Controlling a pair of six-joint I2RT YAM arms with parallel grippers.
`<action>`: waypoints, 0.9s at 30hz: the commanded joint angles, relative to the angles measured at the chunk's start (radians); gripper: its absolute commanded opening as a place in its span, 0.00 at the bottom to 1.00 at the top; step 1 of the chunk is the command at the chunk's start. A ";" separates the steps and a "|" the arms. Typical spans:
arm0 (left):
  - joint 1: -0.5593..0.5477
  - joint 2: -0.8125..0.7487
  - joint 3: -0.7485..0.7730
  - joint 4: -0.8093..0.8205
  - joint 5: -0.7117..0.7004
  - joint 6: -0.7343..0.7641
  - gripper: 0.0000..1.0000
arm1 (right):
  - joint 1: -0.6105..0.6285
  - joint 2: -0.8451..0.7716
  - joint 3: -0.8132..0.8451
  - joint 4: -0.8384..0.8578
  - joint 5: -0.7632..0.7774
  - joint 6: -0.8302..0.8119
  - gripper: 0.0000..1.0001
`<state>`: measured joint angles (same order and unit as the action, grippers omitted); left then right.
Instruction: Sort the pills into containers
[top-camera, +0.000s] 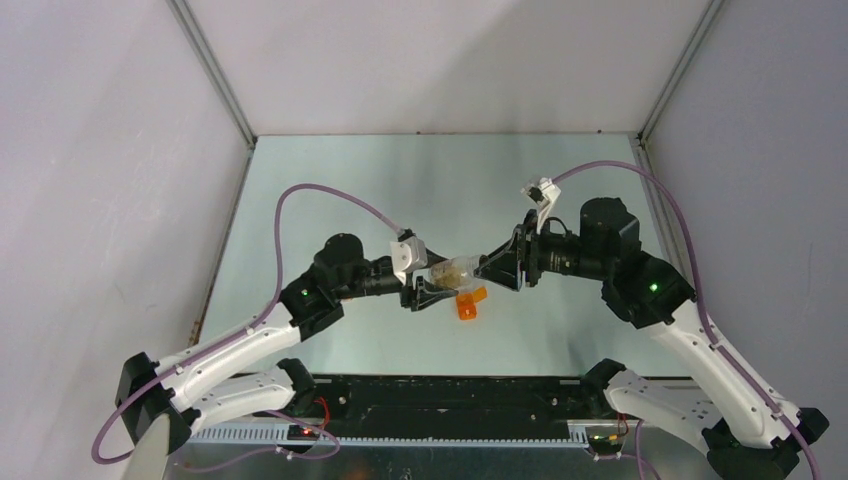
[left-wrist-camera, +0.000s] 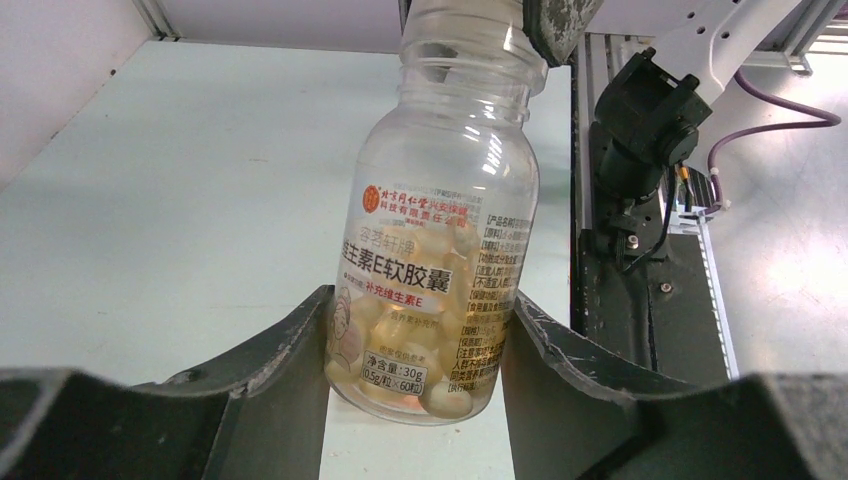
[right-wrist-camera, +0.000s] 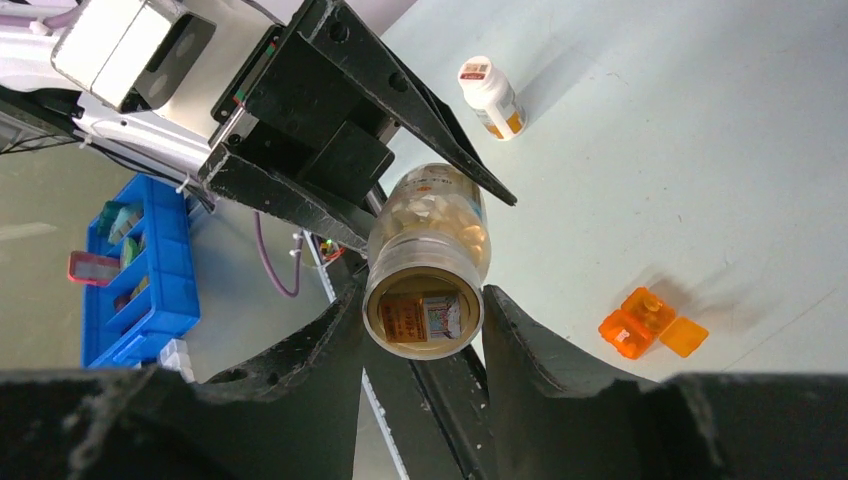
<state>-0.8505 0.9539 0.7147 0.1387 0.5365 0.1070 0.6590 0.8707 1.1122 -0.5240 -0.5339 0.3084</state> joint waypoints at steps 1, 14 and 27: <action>0.000 -0.009 0.059 0.020 0.034 0.023 0.00 | 0.020 0.013 0.056 -0.016 0.032 -0.034 0.42; -0.003 -0.007 0.084 -0.031 0.042 0.040 0.00 | 0.050 0.078 0.073 -0.083 0.010 -0.102 0.42; -0.003 -0.001 0.137 -0.117 0.043 0.081 0.00 | 0.095 0.116 0.074 -0.118 0.045 -0.162 0.42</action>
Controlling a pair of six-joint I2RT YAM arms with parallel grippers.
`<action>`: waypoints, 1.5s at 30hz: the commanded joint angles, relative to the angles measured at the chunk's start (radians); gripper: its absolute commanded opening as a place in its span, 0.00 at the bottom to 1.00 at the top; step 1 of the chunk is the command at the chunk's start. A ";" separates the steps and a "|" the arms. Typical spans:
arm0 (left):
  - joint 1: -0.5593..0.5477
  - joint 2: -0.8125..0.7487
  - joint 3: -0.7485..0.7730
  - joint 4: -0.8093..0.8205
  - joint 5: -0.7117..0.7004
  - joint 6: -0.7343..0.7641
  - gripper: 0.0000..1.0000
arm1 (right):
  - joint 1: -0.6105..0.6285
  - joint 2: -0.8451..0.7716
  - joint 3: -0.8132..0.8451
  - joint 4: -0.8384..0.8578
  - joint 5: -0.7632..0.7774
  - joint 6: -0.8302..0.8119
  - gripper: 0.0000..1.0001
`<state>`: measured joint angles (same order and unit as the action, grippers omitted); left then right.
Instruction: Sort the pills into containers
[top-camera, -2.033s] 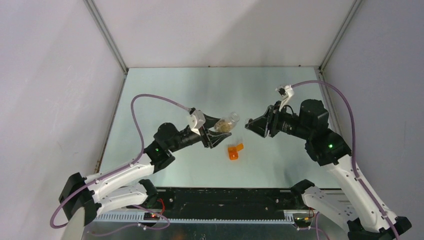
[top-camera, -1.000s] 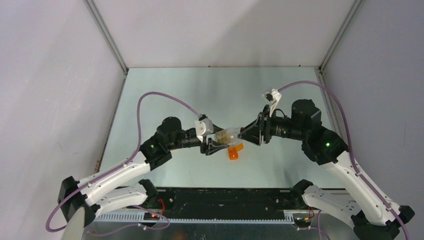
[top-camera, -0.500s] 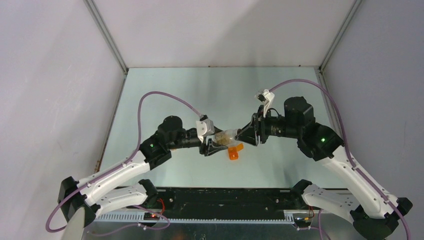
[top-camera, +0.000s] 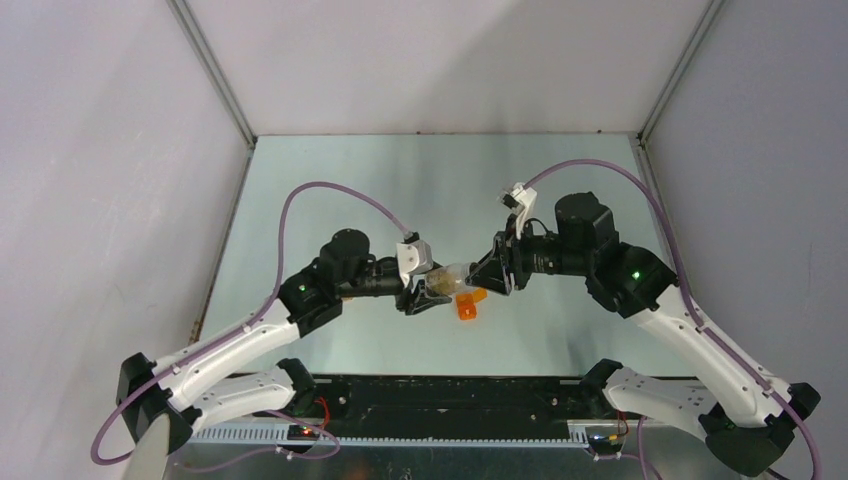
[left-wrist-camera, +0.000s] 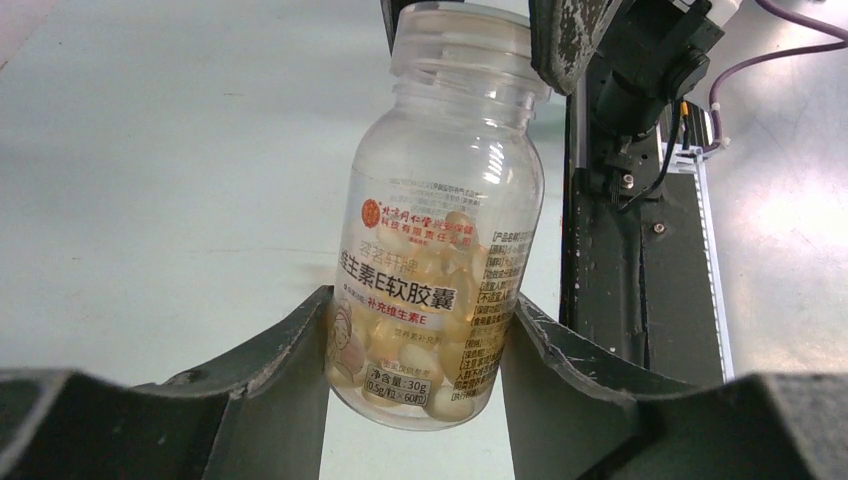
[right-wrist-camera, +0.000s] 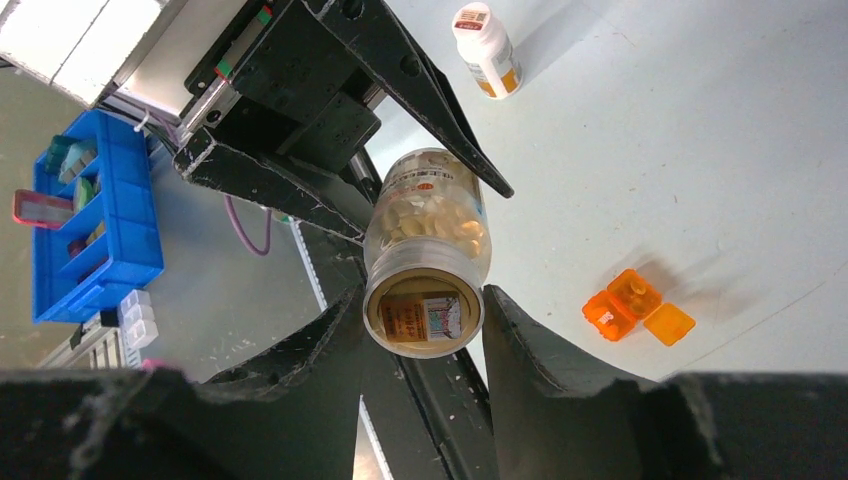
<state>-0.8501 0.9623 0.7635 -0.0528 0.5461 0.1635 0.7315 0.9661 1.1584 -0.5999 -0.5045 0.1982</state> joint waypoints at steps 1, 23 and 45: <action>-0.003 -0.010 0.093 0.063 0.034 0.029 0.00 | 0.025 0.019 0.027 -0.045 0.015 -0.064 0.42; -0.003 0.006 0.097 0.074 0.109 0.017 0.00 | 0.031 0.058 0.026 -0.020 0.108 -0.033 0.47; -0.006 0.033 -0.060 0.394 -0.136 -0.140 0.00 | 0.040 -0.012 0.003 0.171 0.464 0.418 0.99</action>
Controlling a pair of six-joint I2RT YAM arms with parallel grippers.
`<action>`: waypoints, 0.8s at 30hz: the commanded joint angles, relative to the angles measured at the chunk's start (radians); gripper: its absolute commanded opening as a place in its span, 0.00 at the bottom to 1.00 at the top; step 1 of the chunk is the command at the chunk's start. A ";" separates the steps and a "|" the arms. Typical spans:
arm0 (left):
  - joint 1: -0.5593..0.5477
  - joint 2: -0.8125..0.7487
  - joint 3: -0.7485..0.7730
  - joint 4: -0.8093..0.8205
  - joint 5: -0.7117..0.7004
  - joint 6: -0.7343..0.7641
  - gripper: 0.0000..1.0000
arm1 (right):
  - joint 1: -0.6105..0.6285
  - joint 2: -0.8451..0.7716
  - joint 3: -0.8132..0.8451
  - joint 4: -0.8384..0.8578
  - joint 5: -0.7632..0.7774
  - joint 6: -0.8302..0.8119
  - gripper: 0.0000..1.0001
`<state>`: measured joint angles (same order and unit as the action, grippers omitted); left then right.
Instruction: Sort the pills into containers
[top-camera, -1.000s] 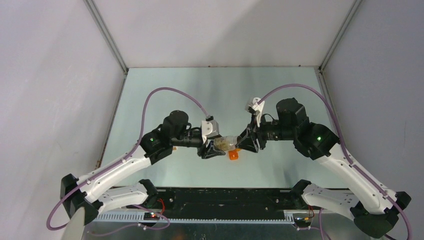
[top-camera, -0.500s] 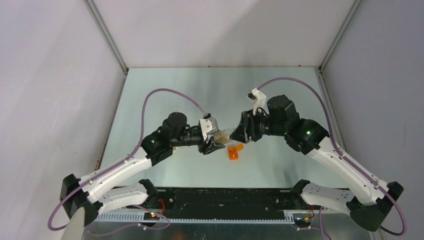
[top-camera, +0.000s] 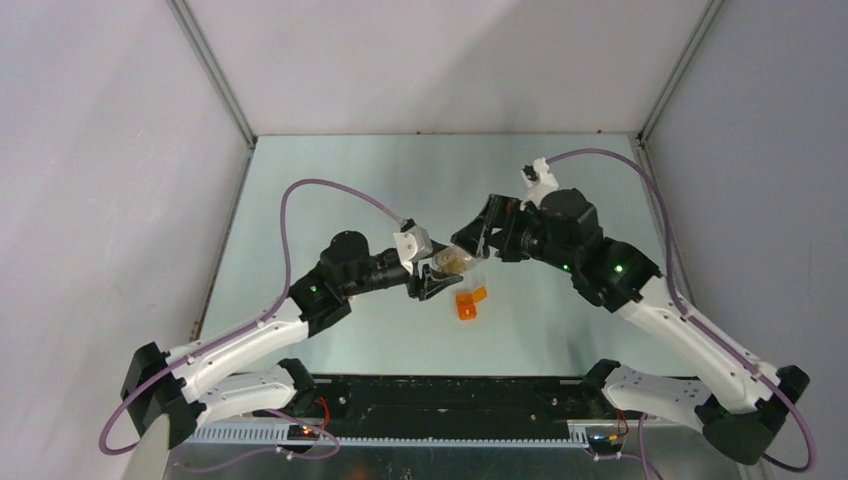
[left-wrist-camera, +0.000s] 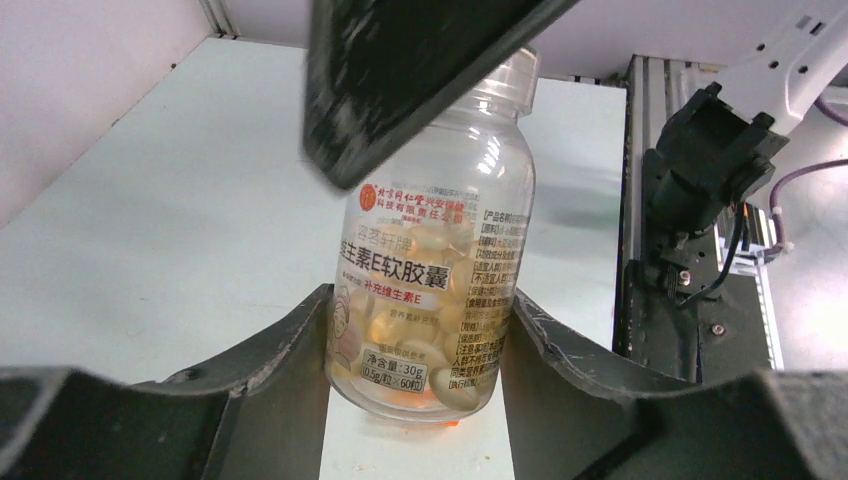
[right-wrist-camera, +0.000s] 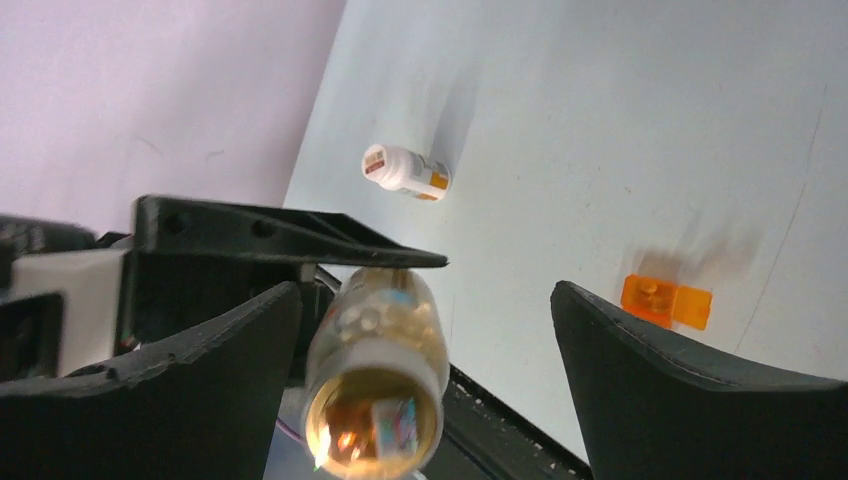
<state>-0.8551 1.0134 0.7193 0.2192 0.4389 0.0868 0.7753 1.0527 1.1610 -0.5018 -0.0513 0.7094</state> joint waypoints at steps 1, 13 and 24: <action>-0.001 -0.019 -0.018 0.128 -0.031 -0.075 0.00 | -0.004 -0.115 -0.004 0.093 -0.004 -0.137 0.99; 0.000 0.057 0.047 0.205 0.036 -0.256 0.00 | -0.018 -0.235 -0.066 0.131 -0.139 -0.494 0.87; 0.000 0.065 0.005 0.364 0.151 -0.374 0.00 | -0.080 -0.234 -0.093 0.181 -0.130 -0.429 0.61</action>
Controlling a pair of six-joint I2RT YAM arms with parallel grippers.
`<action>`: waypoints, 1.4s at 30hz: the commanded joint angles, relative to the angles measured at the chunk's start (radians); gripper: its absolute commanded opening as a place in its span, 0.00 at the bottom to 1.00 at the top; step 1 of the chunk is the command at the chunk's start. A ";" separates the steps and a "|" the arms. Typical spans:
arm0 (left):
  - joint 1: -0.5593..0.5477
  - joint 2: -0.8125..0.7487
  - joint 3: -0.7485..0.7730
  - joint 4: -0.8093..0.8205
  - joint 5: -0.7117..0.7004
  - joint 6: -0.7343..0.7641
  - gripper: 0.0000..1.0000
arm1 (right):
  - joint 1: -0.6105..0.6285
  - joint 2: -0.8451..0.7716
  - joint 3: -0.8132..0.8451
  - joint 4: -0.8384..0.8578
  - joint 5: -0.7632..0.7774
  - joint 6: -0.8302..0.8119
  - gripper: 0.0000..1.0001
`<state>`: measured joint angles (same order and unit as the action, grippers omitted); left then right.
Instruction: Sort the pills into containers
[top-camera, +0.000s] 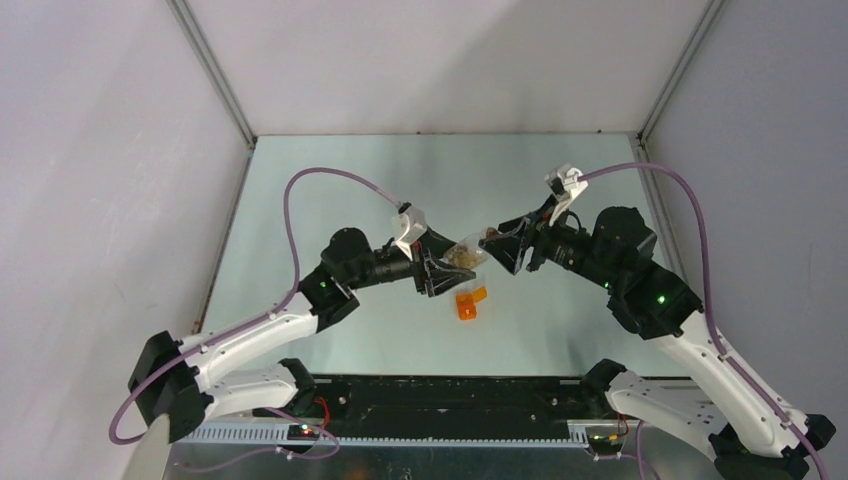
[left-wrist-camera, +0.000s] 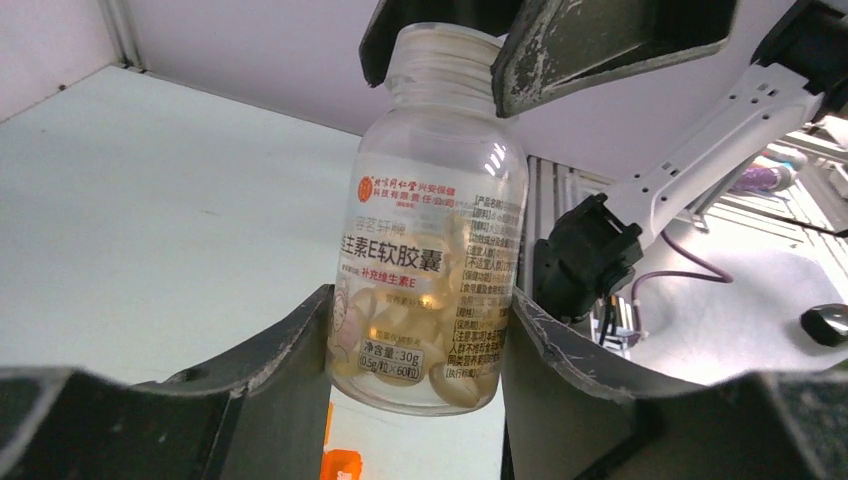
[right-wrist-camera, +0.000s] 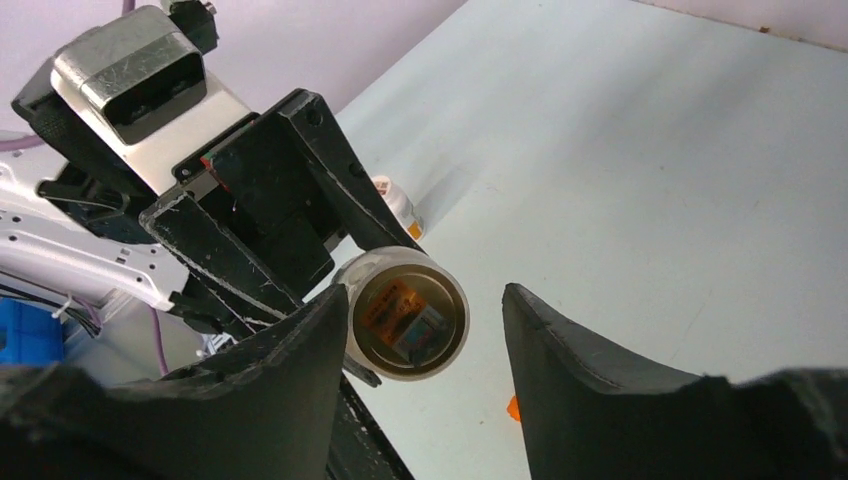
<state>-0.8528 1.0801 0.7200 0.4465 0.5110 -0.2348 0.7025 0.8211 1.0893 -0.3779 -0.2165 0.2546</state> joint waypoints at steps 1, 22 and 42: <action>-0.002 -0.002 0.002 0.142 0.091 -0.051 0.00 | -0.006 0.001 -0.023 0.070 0.046 0.037 0.60; -0.002 -0.038 -0.035 0.112 0.091 0.042 0.00 | -0.129 0.028 -0.007 0.063 0.160 0.325 0.77; -0.002 -0.092 -0.039 0.179 -0.019 0.001 0.00 | -0.004 -0.010 -0.128 0.234 -0.121 0.397 0.96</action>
<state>-0.8536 0.9993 0.6754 0.5472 0.5259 -0.2207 0.6281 0.7849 0.9874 -0.2604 -0.3233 0.5938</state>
